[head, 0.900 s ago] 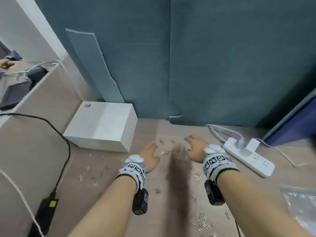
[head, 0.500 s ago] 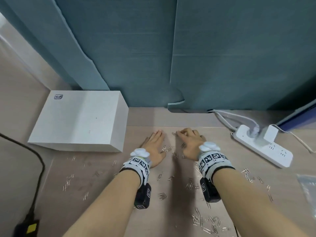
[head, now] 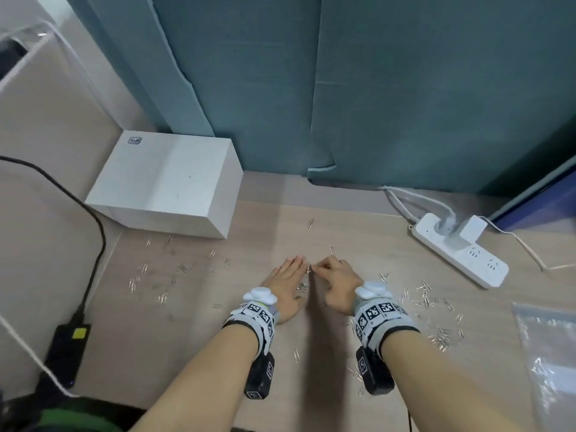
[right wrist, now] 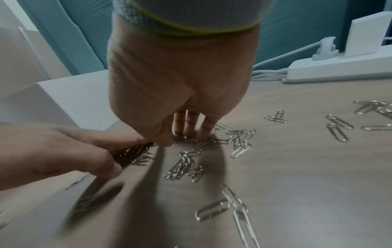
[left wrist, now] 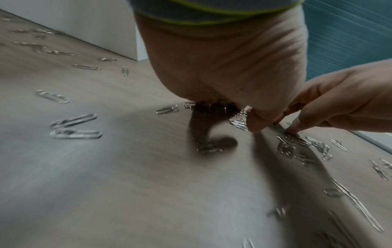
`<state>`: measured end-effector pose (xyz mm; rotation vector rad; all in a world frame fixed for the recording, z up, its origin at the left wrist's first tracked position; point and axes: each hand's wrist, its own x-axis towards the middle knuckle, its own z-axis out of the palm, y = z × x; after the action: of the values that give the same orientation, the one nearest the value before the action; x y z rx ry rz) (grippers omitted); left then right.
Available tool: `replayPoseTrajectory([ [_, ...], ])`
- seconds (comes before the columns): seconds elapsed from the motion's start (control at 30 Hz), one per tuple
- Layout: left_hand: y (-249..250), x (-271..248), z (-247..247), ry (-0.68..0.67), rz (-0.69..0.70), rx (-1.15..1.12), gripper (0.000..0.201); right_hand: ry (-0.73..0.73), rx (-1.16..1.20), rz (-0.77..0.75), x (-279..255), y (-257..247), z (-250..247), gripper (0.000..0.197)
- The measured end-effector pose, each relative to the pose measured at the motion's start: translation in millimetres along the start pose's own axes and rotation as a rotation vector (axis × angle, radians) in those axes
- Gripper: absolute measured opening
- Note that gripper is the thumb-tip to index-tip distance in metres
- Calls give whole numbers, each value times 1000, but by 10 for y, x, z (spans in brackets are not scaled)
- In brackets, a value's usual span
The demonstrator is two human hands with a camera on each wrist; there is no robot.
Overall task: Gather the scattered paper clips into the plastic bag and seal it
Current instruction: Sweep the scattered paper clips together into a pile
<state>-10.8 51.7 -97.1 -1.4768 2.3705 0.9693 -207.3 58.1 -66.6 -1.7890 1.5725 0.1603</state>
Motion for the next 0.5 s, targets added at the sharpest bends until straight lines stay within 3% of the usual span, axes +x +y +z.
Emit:
replayPoseTrajectory([
  [0.1, 161, -257, 97, -10, -48, -30, 86, -5, -26, -33, -182, -28, 59, 63],
  [0.2, 219, -521, 69, 99, -131, -84, 82, -14, -68, -83, -281, -148, 24, 53],
  [0.4, -165, -1084, -105, 255, -330, -145, 81, -35, -149, -211, -208, -708, -47, 61],
  [0.5, -505, -1388, -195, 306, -443, -176, 83, -103, -207, -249, -53, -1100, -21, 75],
])
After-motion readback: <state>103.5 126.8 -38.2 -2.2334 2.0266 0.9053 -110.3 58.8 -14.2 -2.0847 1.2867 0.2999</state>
